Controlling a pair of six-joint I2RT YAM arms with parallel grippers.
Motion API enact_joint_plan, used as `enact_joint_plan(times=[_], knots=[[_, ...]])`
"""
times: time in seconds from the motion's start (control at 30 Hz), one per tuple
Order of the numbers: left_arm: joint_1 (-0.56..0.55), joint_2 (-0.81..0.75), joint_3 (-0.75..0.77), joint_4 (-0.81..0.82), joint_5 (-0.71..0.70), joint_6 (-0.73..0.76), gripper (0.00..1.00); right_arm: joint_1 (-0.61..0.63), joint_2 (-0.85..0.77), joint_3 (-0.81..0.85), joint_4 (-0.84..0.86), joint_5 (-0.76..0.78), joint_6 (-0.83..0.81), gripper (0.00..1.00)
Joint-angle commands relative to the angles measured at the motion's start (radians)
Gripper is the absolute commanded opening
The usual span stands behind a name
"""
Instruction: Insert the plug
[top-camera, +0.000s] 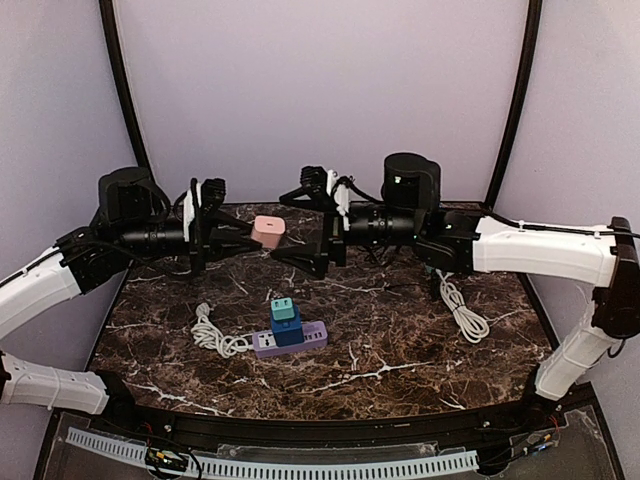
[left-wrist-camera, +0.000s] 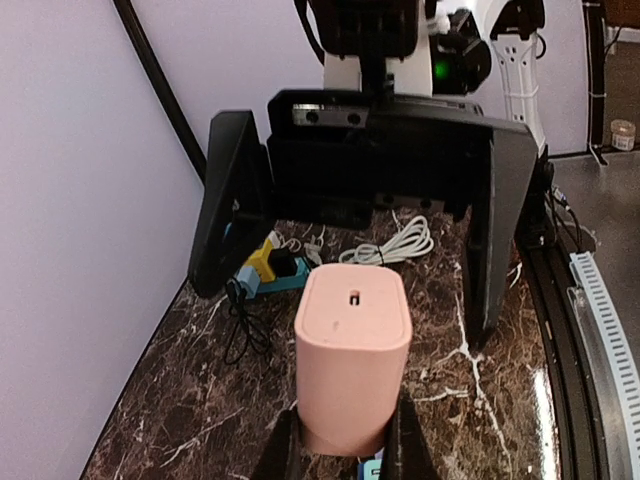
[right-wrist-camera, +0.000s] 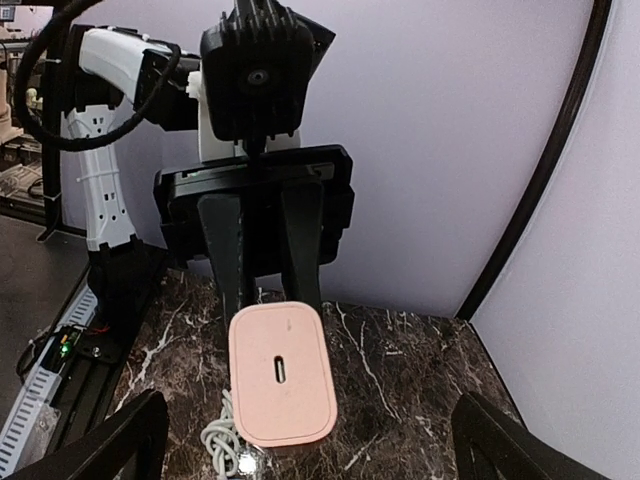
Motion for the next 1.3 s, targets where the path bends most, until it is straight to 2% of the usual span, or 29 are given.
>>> enact_joint_plan(times=[0.0, 0.2, 0.57, 0.63, 0.83, 0.9, 1.0, 1.03, 1.07, 1.13, 1.2, 1.27], knots=[[-0.006, -0.009, -0.015, -0.175, -0.113, 0.272, 0.01, 0.006, -0.036, 0.073, -0.282, 0.148, -0.107, 0.99], [-0.011, 0.026, 0.001, -0.201, -0.143, 0.332, 0.01, 0.022, 0.029, 0.168, -0.434, 0.235, -0.120, 0.99], [-0.016, 0.056, 0.016, -0.206, -0.163, 0.343, 0.01, 0.057, 0.134, 0.267, -0.519, 0.163, -0.186, 0.83], [-0.017, 0.058, 0.016, -0.205, -0.152, 0.340, 0.01, 0.057, 0.142, 0.267, -0.506, 0.166, -0.181, 0.73], [-0.016, 0.070, 0.018, -0.194, -0.154, 0.325, 0.01, 0.056, 0.169, 0.272, -0.447, 0.157, -0.142, 0.23], [-0.018, 0.072, 0.014, -0.199, -0.152, 0.325, 0.01, 0.056, 0.165, 0.258, -0.413, 0.158, -0.125, 0.02], [-0.019, 0.072, 0.002, -0.195, -0.151, 0.301, 0.01, 0.053, 0.157, 0.239, -0.382, 0.185, -0.089, 0.00], [-0.017, 0.071, -0.010, -0.176, -0.167, 0.285, 0.07, 0.049, 0.154, 0.237, -0.382, 0.200, -0.070, 0.00], [-0.017, 0.070, -0.016, -0.165, -0.182, 0.237, 0.31, 0.041, 0.145, 0.230, -0.383, 0.225, -0.042, 0.00], [-0.019, 0.075, -0.026, -0.169, -0.226, 0.179, 0.51, 0.005, 0.112, 0.195, -0.390, 0.266, 0.021, 0.00], [-0.015, 0.090, -0.038, -0.214, -0.300, 0.087, 0.55, -0.030, 0.067, 0.152, -0.406, 0.310, 0.087, 0.00], [-0.004, 0.107, -0.076, -0.272, -0.299, -0.045, 0.59, -0.058, 0.018, 0.099, -0.435, 0.366, 0.154, 0.00]])
